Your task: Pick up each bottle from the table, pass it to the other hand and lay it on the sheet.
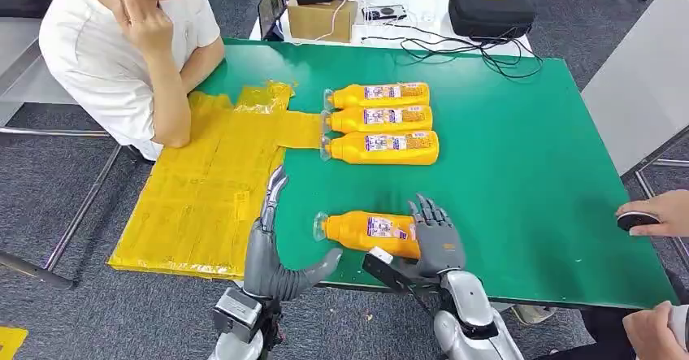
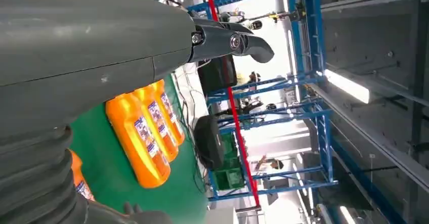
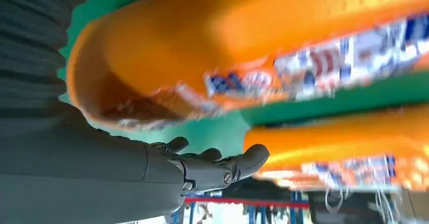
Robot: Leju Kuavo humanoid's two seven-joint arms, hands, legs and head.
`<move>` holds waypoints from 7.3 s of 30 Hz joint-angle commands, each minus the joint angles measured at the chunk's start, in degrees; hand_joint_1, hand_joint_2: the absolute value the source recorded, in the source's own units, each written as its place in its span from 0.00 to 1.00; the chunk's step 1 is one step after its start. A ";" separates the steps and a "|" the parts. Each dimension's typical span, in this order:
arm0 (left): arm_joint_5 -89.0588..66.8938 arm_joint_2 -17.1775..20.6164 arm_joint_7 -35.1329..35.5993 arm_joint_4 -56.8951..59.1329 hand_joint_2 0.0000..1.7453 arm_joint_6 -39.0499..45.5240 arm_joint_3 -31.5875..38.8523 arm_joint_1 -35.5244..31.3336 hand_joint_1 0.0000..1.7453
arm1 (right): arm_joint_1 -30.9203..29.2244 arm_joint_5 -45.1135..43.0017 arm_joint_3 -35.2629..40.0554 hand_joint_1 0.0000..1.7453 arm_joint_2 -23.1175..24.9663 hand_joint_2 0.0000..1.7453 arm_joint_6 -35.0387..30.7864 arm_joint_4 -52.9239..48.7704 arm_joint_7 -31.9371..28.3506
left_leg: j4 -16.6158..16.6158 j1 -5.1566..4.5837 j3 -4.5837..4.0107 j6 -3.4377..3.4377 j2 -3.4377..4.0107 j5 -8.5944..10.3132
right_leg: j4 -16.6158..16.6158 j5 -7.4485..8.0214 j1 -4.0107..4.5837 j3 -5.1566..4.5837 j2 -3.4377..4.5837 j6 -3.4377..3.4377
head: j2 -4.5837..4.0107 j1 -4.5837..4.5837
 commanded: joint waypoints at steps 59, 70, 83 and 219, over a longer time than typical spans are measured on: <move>20.31 6.57 6.26 1.80 1.00 -17.40 -9.04 6.54 0.00 | 12.73 -45.56 -3.16 1.00 6.22 1.00 -5.51 -19.94 -27.78 | -0.18 0.02 1.01 -0.07 0.38 -0.54 | -0.24 -0.27 0.05 0.91 0.33 -0.27 | 0.00 0.02; 23.86 2.43 13.23 3.17 1.00 -24.30 -5.60 1.22 0.00 | 11.24 -33.90 10.04 1.00 5.86 1.00 -5.42 -14.97 -27.95 | -0.04 0.07 0.59 -0.03 0.36 -0.44 | -0.14 -0.17 0.09 0.45 0.31 -0.19 | 0.00 0.00; 26.18 1.10 15.11 3.49 1.00 -26.43 -2.80 2.08 0.00 | 11.79 -33.32 15.79 1.00 5.52 1.00 -5.49 -12.46 -28.00 | -0.09 0.05 0.59 -0.03 0.29 -0.41 | -0.18 -0.18 0.07 0.48 0.23 -0.20 | 0.00 -0.02; 13.59 0.86 15.83 2.05 1.00 -22.34 16.78 -15.96 0.00 | 12.40 -44.56 11.82 0.00 1.83 0.00 -12.33 -14.30 -40.20 | 0.07 0.05 0.53 0.03 0.12 -0.21 | 0.01 -0.19 0.08 0.57 0.01 -0.22 | 0.00 0.02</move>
